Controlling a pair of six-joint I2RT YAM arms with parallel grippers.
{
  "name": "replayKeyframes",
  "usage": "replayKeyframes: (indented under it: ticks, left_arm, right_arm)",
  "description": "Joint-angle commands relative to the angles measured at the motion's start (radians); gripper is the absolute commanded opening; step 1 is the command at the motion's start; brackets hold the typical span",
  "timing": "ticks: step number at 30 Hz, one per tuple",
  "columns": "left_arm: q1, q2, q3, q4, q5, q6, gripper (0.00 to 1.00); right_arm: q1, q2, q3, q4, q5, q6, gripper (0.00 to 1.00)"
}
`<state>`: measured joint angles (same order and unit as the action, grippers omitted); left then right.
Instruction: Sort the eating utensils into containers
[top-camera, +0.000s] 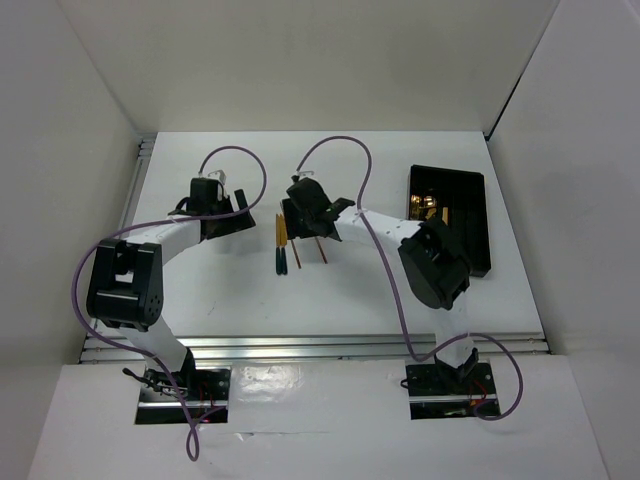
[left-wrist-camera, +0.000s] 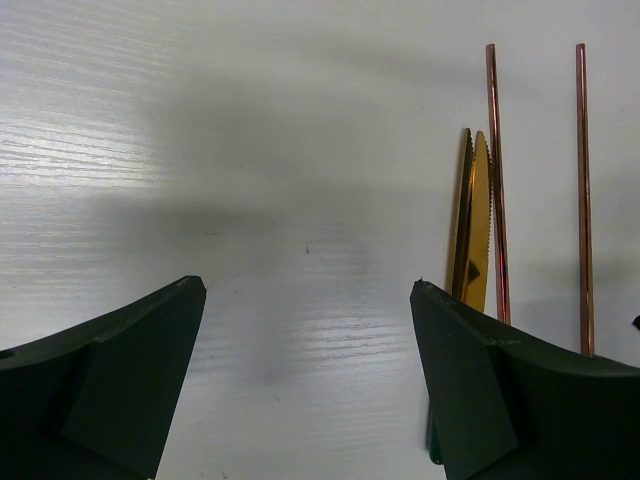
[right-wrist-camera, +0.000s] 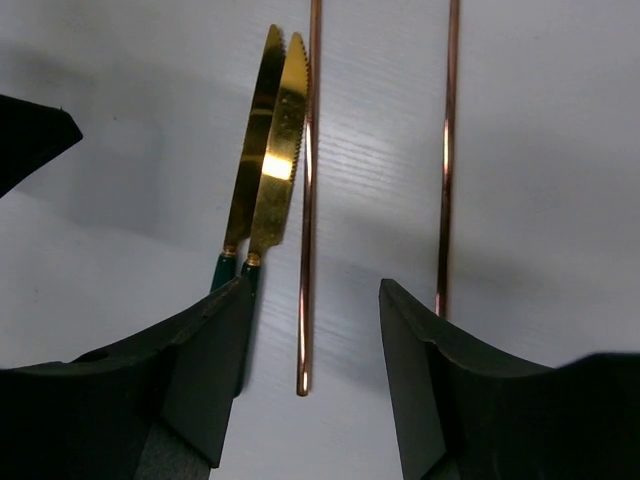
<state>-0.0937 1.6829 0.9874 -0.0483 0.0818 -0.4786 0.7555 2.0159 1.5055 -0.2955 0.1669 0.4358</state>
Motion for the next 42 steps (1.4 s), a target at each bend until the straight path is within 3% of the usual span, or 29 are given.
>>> replayKeyframes:
  ticks: [1, 4, 21, 42]
  left_arm:
    - [0.006, -0.029, 0.002, 0.022, -0.008, -0.014, 0.99]
    - [0.006, -0.029, 0.002, 0.013, -0.028, -0.014, 0.99]
    - [0.006, -0.029, 0.002, 0.013, -0.028, -0.014, 0.99]
    - [0.006, -0.029, 0.002, 0.013, -0.028, -0.014, 0.99]
  right_arm:
    - [0.038, -0.005, 0.045, 0.022, 0.025, 0.035, 0.61]
    - [0.047, 0.006, 0.055, 0.012, 0.002, 0.056, 0.50]
    - [0.079, 0.115, 0.081, -0.008, -0.044, 0.075, 0.40]
    - [0.079, 0.175, 0.108, -0.027, -0.044, 0.075, 0.36]
